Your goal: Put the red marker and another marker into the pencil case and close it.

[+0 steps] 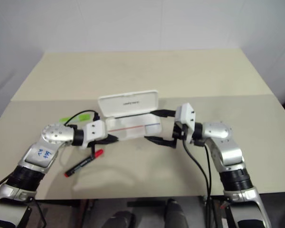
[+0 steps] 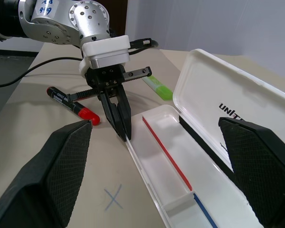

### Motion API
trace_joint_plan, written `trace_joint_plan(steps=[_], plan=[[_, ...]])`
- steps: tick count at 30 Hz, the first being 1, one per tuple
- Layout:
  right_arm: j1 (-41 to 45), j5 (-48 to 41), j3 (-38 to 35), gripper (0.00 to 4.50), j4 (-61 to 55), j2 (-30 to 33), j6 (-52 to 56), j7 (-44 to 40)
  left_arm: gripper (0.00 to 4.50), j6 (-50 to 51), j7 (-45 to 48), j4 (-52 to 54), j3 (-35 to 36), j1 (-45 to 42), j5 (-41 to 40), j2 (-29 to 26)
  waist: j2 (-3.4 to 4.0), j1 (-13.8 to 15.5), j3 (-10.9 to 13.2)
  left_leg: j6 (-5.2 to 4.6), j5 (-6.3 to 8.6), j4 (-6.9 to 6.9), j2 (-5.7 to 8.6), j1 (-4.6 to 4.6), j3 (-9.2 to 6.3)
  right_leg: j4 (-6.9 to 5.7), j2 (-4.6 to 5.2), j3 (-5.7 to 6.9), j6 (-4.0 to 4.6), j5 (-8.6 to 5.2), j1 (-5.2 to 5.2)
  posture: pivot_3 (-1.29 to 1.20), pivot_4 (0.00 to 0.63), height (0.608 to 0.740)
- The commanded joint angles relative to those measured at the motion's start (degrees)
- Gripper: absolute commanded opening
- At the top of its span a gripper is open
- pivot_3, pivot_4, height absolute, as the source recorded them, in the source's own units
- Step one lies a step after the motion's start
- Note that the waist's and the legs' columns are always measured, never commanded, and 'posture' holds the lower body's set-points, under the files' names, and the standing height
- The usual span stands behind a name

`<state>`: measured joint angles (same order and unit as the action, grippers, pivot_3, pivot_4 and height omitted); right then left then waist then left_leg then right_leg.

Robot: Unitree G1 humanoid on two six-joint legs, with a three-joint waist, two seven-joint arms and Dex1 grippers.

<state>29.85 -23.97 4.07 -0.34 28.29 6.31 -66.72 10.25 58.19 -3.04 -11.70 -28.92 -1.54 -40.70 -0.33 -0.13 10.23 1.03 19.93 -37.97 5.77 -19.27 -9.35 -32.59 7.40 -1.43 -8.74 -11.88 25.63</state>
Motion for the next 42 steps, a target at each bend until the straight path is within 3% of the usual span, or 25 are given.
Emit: trace_joint_plan(steps=[1, 18, 30, 42], plan=[[0.7, -1.0, -1.1, 4.50, -2.2, 0.5, -0.2, 0.1, 0.05, 1.2, 0.2, 1.3, 0.4, -0.1, -0.3, 0.1, 0.00, 0.0, 0.0, 0.00, 0.00, 0.00, 0.00, 0.00, 0.01, 0.00, 0.00, -0.01, 0.00, 0.00, 0.00, 0.00, 0.150, 0.740], [1.3, -1.2, -2.3, 4.50, -1.7, 2.4, 0.4, 0.2, 0.05, 4.7, 8.2, 9.0, 0.3, -2.2, -6.0, 1.1, -0.01, 0.0, 0.0, -0.09, 0.06, 0.00, 0.00, -0.01, 0.10, 0.08, 0.00, -0.07, -0.02, 0.01, 0.01, 0.00, 0.150, 0.740], [-2.1, -2.9, -5.3, 4.50, -6.1, 6.4, 3.5, 0.6, 0.05, 8.4, 8.0, 16.6, 3.2, 5.4, -7.6, -3.4, -0.02, 0.1, 0.0, -0.18, 0.15, 0.00, -0.05, 0.00, 0.26, 0.12, -0.04, -0.20, -0.04, 0.02, 0.02, 0.00, 0.150, 0.740], [-8.3, -5.1, -7.0, 4.50, -10.5, 13.1, 6.4, -3.0, 0.05, 5.9, 6.8, 13.4, 2.3, 5.7, -6.2, -2.8, -0.03, 0.3, 0.0, -0.28, 0.24, -0.02, -0.07, 0.02, 0.39, 0.18, -0.07, -0.28, -0.07, 0.04, 0.02, 0.00, 0.150, 0.740]])
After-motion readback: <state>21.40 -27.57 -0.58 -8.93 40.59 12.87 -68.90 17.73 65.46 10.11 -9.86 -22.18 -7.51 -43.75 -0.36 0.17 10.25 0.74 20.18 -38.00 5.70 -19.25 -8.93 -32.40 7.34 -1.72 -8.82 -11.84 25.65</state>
